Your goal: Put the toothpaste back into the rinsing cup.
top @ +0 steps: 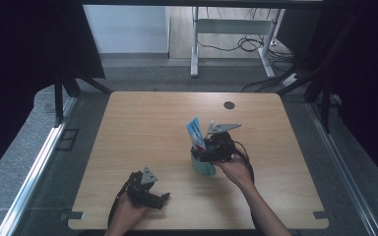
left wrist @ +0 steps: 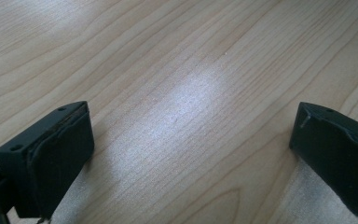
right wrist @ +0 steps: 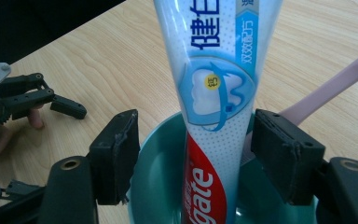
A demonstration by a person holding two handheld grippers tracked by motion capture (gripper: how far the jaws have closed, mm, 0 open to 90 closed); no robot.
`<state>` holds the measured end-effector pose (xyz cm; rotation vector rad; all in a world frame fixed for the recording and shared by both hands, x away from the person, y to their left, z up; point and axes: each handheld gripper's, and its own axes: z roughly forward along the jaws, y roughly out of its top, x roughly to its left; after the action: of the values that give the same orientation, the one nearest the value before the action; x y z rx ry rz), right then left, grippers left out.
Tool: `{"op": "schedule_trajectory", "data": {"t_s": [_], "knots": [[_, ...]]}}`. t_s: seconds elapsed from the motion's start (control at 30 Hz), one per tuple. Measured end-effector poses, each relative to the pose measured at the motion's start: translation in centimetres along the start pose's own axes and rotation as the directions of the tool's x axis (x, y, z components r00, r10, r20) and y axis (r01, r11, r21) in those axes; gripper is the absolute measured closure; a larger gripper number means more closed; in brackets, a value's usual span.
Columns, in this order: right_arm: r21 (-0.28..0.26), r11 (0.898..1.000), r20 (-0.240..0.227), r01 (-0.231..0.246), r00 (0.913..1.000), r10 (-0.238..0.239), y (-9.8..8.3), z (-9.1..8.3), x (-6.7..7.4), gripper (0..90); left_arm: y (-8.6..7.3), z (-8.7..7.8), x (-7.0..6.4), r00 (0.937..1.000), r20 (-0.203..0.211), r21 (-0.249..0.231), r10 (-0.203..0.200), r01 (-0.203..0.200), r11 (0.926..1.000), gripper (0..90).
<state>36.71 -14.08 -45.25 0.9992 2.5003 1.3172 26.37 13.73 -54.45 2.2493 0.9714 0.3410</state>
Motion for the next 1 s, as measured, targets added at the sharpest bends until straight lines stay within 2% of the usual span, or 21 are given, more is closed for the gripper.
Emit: {"op": "schedule_trajectory", "data": {"t_s": [0.5,1.0], "knots": [[0.003,1.0,-0.002,0.01,0.9999,-0.01,-0.1,-1.5,0.3,26.4,0.0,0.0,0.0,1.0,0.0,0.0,0.0,0.0,1.0,0.0],[0.025,0.999,0.026,0.032,0.9991,-0.033,-0.6,-2.8,0.4,17.8,0.0,0.0,0.0,1.0,0.0,-0.001,0.0,0.0,1.0,0.0]]}}
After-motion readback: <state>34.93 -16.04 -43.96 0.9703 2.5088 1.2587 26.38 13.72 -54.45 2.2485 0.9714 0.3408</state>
